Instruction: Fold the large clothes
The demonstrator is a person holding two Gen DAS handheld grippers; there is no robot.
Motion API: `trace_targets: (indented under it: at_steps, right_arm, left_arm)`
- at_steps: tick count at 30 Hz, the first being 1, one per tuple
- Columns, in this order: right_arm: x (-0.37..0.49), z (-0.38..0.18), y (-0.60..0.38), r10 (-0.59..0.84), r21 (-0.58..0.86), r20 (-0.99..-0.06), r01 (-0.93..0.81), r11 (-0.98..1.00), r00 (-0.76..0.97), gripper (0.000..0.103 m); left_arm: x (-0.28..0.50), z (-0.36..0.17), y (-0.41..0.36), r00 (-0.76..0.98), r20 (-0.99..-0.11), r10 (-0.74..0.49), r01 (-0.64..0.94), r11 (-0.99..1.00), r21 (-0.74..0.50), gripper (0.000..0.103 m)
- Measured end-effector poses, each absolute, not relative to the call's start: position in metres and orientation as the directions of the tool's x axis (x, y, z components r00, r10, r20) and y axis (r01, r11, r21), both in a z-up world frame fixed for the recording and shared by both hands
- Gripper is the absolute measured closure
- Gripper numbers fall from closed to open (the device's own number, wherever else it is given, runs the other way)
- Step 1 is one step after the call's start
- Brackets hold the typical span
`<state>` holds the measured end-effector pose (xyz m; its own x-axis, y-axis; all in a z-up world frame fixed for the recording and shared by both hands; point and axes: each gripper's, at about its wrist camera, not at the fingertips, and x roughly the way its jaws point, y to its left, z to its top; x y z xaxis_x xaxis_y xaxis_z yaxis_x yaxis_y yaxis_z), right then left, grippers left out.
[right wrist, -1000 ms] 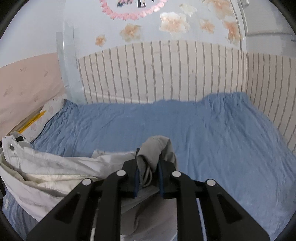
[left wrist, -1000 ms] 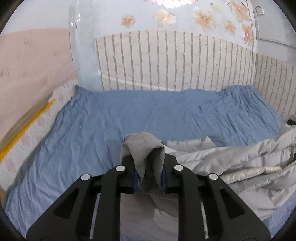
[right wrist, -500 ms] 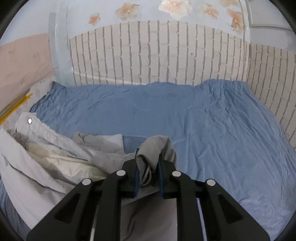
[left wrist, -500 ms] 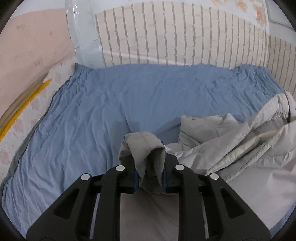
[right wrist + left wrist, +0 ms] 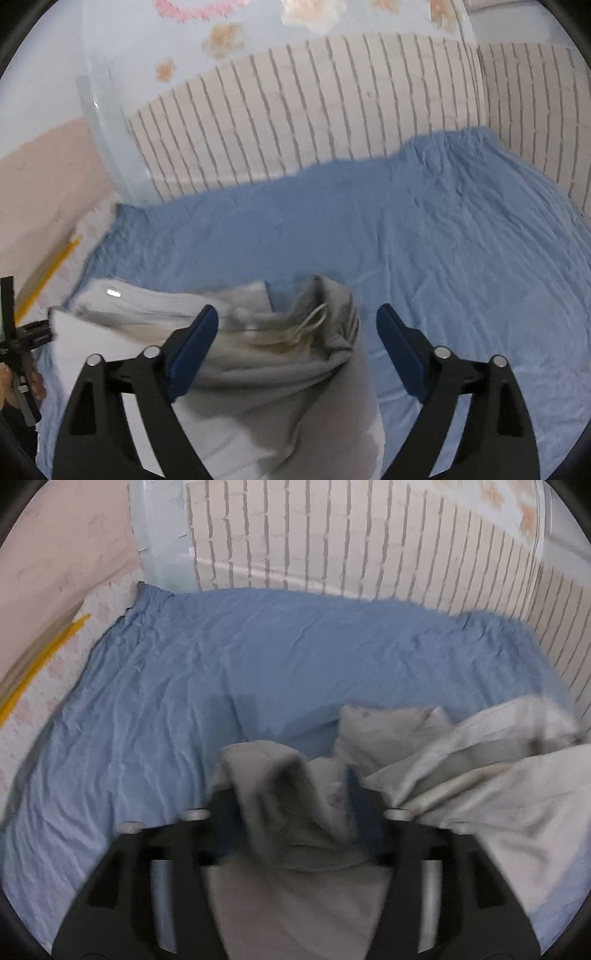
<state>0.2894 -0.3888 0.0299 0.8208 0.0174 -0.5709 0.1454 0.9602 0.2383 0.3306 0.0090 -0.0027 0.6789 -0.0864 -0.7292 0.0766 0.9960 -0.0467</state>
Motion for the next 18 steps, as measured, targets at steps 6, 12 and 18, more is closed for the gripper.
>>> trace_targets:
  at_steps: [6, 12, 18]
  right_arm:
    - [0.273, 0.044, -0.385, -0.026, 0.177, -0.565, 0.152, 0.972, 0.824, 0.015]
    - [0.276, 0.018, -0.404, -0.004, 0.203, -0.628, 0.168, 0.965, 0.778, 0.015]
    - [0.310, -0.048, -0.418, 0.020, 0.180, -0.746, 0.174, 0.968, 0.665, 0.015]
  left_arm:
    - [0.300, 0.020, 0.014, 0.743, -0.666, -0.067, 0.085, 0.996, -0.005, 0.006]
    - [0.282, 0.001, 0.039, 0.718, -0.696, -0.030, 0.092, 0.994, 0.053, 0.004]
    - [0.307, -0.051, 0.073, 0.629, -0.774, -0.081, 0.088, 0.996, -0.033, 0.004]
